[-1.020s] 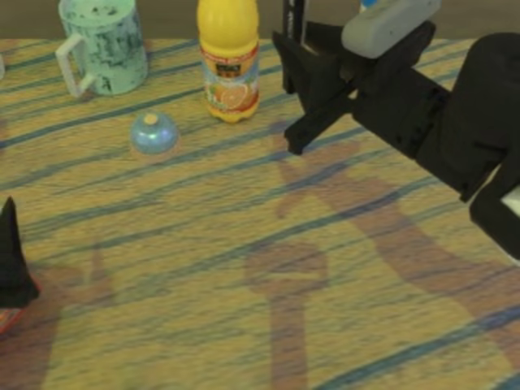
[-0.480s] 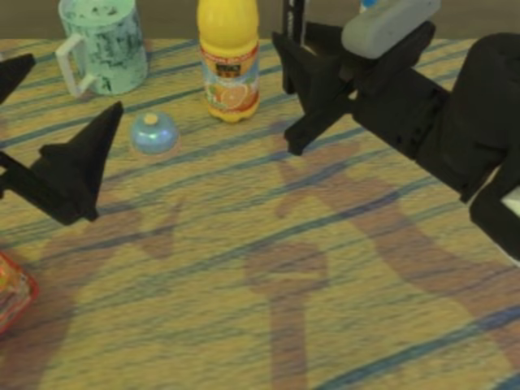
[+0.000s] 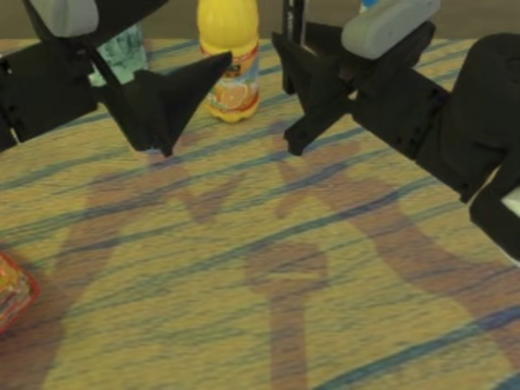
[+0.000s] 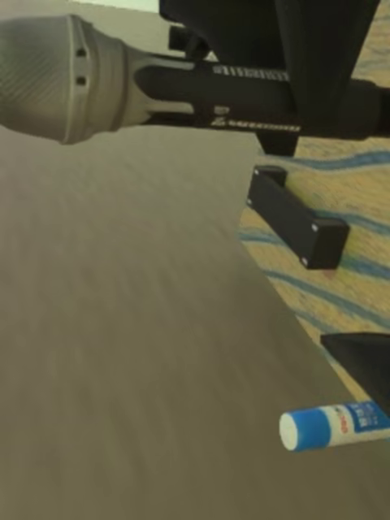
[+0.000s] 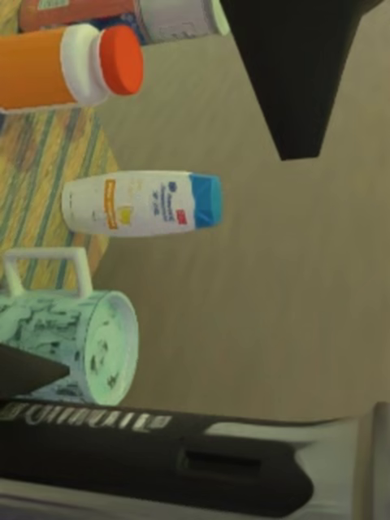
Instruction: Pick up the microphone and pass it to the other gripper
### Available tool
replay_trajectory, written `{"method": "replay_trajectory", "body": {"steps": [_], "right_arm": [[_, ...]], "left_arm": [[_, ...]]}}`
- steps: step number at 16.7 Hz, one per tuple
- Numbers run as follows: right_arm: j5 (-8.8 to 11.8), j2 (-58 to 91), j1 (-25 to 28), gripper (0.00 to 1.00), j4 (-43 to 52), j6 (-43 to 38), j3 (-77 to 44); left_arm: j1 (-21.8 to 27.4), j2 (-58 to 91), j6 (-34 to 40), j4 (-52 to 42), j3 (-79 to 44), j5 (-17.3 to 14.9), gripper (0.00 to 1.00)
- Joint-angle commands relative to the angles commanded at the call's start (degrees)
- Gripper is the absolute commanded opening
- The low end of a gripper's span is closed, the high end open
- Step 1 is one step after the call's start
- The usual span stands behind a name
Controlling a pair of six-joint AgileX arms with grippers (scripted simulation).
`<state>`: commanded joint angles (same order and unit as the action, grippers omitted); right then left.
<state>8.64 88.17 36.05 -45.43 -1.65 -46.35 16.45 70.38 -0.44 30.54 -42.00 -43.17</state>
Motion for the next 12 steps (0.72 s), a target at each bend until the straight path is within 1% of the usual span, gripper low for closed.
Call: {"method": "replay_trajectory", "body": {"steps": [2, 8, 10, 12], "right_arm": [[0.0, 0.0, 0.0, 0.0, 0.0, 0.0, 0.0], [0.0, 0.0, 0.0, 0.0, 0.0, 0.0, 0.0], [0.0, 0.0, 0.0, 0.0, 0.0, 0.0, 0.0], [0.0, 0.0, 0.0, 0.0, 0.0, 0.0, 0.0]], "left_arm": [[0.55, 2.25, 0.04, 0.87, -1.27, -1.48, 1.0], [0.46, 2.5, 0.03, 0.87, -1.33, -1.44, 1.0], [1.91, 4.58, -0.04, 1.17, -3.23, -0.29, 1.0], [4.39, 8.4, -0.15, 1.6, -6.59, 2.03, 1.0]]}}
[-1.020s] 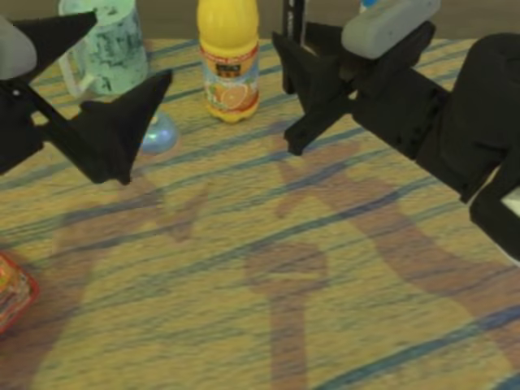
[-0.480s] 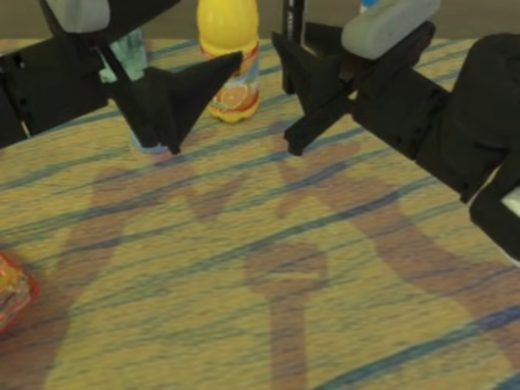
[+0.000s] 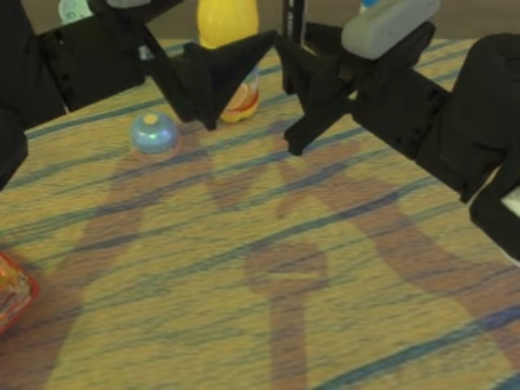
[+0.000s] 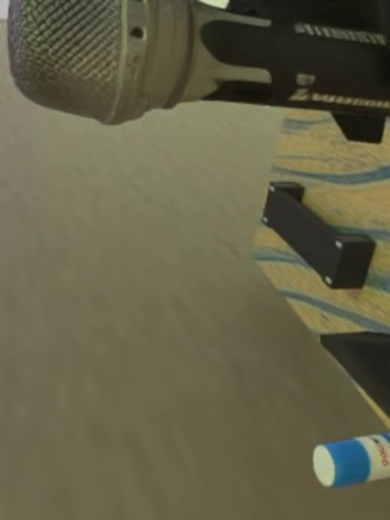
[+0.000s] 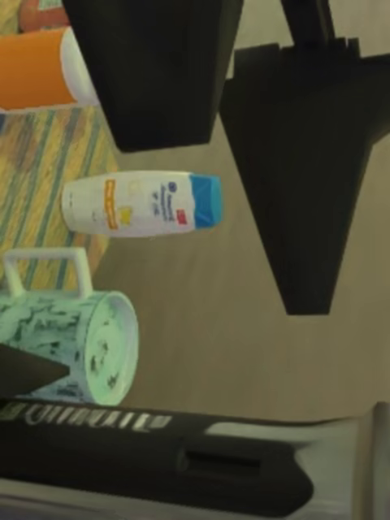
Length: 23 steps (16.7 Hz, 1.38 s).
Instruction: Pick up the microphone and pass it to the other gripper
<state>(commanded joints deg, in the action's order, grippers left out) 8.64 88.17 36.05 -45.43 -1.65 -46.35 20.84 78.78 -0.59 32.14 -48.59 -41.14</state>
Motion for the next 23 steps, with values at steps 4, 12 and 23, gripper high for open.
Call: {"method": "replay_trajectory", "body": {"steps": [4, 12, 23], "right_arm": [[0.0, 0.0, 0.0, 0.0, 0.0, 0.0, 0.0], [0.0, 0.0, 0.0, 0.0, 0.0, 0.0, 0.0], [0.0, 0.0, 0.0, 0.0, 0.0, 0.0, 0.0]], "left_arm": [[5.82, 8.53, -0.27, 0.81, -7.64, 5.7, 1.0], [8.36, 11.94, -0.36, 1.06, -10.79, 8.17, 0.92], [8.36, 11.94, -0.36, 1.06, -10.79, 8.17, 0.1]]}}
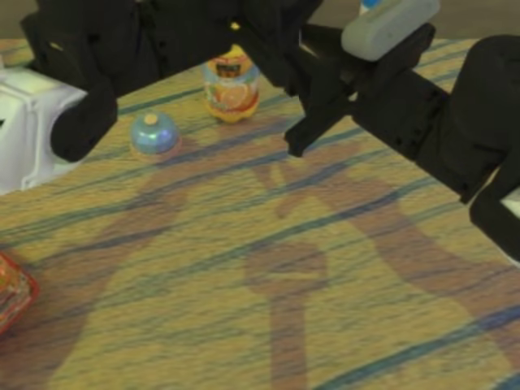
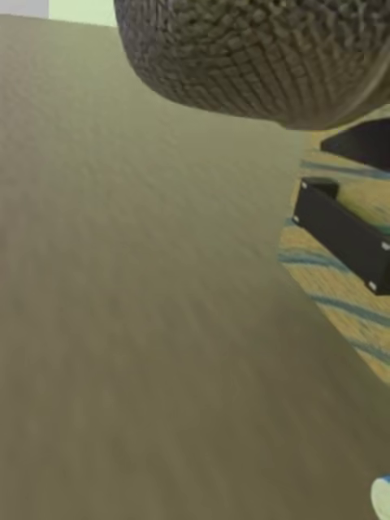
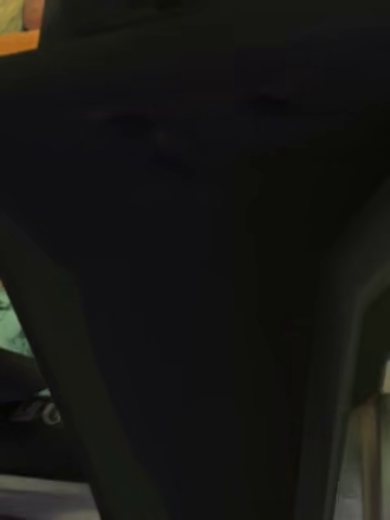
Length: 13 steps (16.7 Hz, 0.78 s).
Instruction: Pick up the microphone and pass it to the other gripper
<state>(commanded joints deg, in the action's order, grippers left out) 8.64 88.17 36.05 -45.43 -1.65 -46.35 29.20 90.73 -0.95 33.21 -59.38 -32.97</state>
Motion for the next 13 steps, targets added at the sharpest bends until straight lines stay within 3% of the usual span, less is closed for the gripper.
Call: {"method": "replay_trajectory", "body": {"steps": [2, 10, 13], "right_arm": [[0.0, 0.0, 0.0, 0.0, 0.0, 0.0, 0.0], [0.0, 0.0, 0.0, 0.0, 0.0, 0.0, 0.0], [0.0, 0.0, 0.0, 0.23, 0.0, 0.0, 0.0]], "left_arm": [[0.0, 0.0, 0.0, 0.0, 0.0, 0.0, 0.0], [0.0, 0.0, 0.0, 0.0, 0.0, 0.0, 0.0], [0.0, 0.0, 0.0, 0.0, 0.0, 0.0, 0.0]]}}
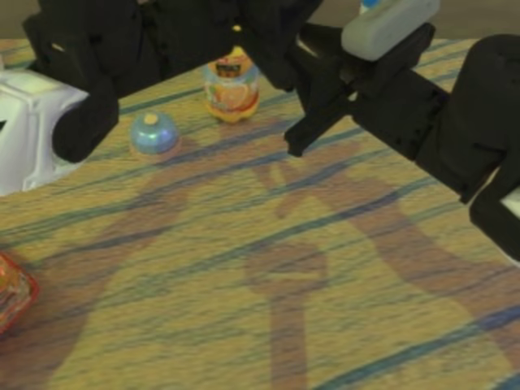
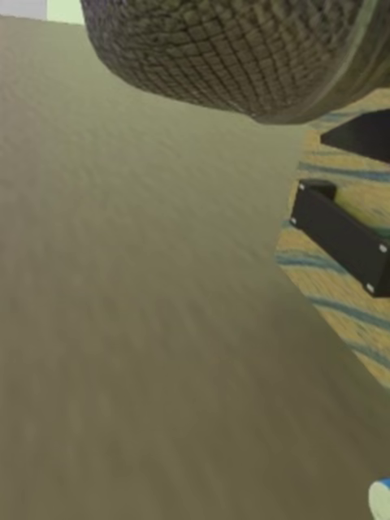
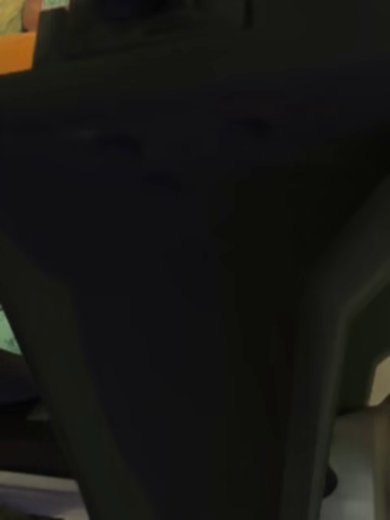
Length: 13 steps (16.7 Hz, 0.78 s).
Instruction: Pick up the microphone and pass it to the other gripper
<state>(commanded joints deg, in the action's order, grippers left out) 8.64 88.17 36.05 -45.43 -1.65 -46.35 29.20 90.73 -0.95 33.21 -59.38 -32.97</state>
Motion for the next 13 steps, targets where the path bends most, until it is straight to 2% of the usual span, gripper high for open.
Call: {"method": "replay_trajectory", "body": {"steps": [10, 13], "right_arm": [[0.0, 0.0, 0.0, 0.98, 0.0, 0.0, 0.0], [0.0, 0.0, 0.0, 1.0, 0.0, 0.0, 0.0]], "left_arm": [[0.0, 0.0, 0.0, 0.0, 0.0, 0.0, 0.0], [0.0, 0.0, 0.0, 0.0, 0.0, 0.0, 0.0]]}}
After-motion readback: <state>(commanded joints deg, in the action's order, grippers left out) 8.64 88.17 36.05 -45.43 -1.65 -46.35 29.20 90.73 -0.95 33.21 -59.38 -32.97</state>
